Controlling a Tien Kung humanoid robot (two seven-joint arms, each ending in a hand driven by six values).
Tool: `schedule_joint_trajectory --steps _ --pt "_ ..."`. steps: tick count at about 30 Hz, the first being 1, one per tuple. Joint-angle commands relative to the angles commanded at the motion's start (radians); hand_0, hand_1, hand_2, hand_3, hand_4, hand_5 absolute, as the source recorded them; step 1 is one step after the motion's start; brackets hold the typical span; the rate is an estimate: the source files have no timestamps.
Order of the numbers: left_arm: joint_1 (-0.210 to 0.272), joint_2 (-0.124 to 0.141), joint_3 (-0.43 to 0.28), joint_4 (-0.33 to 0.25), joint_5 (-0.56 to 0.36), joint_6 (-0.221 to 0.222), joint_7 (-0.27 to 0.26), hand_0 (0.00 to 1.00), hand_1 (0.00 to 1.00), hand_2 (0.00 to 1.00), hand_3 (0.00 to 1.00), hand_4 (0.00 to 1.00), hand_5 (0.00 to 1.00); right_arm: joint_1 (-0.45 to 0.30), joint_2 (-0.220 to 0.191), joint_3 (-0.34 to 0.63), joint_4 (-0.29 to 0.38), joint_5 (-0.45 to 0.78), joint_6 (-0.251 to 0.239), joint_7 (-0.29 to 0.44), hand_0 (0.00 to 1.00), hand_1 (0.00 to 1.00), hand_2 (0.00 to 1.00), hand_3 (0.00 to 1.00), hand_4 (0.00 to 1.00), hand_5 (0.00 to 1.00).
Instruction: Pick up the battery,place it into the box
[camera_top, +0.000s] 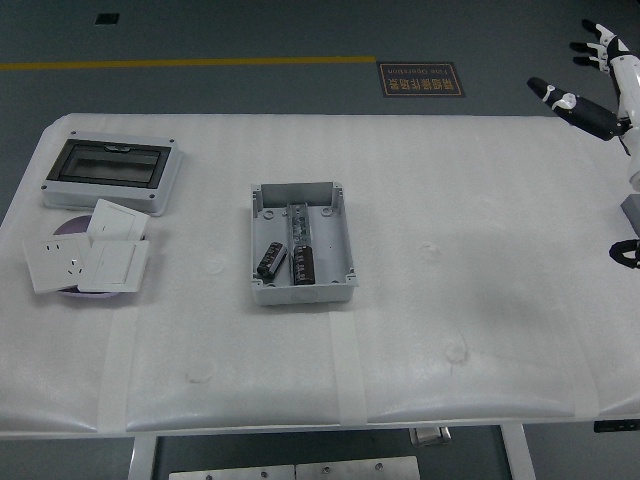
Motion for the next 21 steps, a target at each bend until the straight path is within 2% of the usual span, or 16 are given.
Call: schedule_joint_trajectory --steps 7,21 --pt "0.007 -0.003 0.006 0.000 -0.015 0.003 0.000 0.730 0.688 0.477 0.502 0.408 0.002 -0.038 0.009 0.061 -0.001 0.054 0.003 0.018 0.884 0.776 0.827 0.927 0.969 0.591" --pt "-0.007 0.002 -0.008 0.000 0.011 0.004 0.000 0.731 0.687 0.481 0.503 0.403 0.002 -0.066 0.001 0.134 0.011 0.048 0.001 0.016 0.887 0.778 0.831 0.917 0.955 0.589"
